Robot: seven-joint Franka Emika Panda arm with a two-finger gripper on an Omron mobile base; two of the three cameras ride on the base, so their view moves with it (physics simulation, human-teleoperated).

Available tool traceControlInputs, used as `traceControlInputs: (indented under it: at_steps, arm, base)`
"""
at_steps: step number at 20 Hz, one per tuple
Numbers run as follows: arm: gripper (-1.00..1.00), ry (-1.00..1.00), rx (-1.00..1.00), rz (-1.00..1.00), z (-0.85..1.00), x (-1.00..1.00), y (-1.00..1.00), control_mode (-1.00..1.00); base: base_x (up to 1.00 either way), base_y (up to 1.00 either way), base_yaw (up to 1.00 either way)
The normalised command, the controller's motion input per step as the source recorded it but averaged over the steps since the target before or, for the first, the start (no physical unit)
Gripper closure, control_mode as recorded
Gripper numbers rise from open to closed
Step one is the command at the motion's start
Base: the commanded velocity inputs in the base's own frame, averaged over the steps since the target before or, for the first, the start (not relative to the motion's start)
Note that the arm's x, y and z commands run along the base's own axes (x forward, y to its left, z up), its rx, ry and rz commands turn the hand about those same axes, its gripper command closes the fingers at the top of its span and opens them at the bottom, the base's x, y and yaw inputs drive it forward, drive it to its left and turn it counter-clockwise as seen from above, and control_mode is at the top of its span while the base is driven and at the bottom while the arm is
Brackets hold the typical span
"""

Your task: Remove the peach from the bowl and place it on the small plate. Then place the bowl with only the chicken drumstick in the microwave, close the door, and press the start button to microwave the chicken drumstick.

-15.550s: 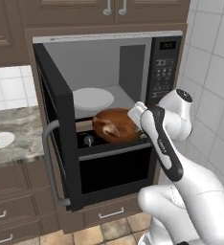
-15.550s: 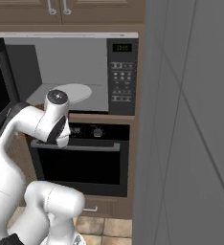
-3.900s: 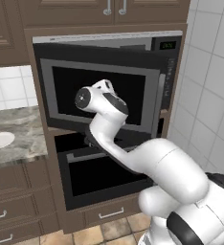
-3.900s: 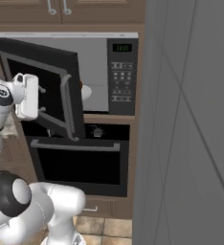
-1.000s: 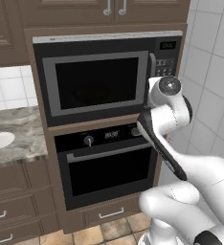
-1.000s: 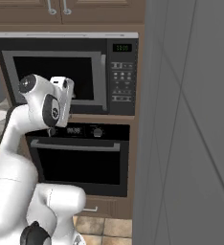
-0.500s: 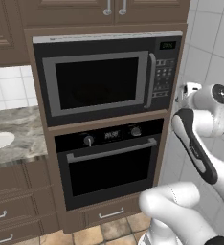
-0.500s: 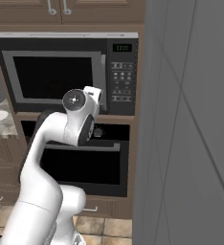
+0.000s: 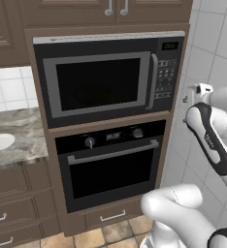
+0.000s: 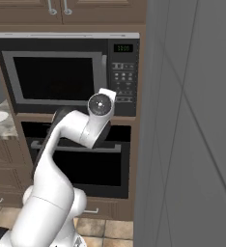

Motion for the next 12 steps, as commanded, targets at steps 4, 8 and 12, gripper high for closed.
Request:
traceControlInputs:
  at_steps: [4,8,12]
  arm:
    - [-1.00,0.00,0.01,0.00,0.00,0.18,-0.05,-1.00]
    - [-1.00,-0.02,0.04,0.00,0.00,0.28,0.00,-1.00]
    - [-1.00,-0.03,0.06,0.00,0.00,0.30,-0.06,-1.00]
  base:
    - [0.00,0.00,0.00]
    - [0.00,0.00,0.00]
    - [0.00,0.00,0.00]
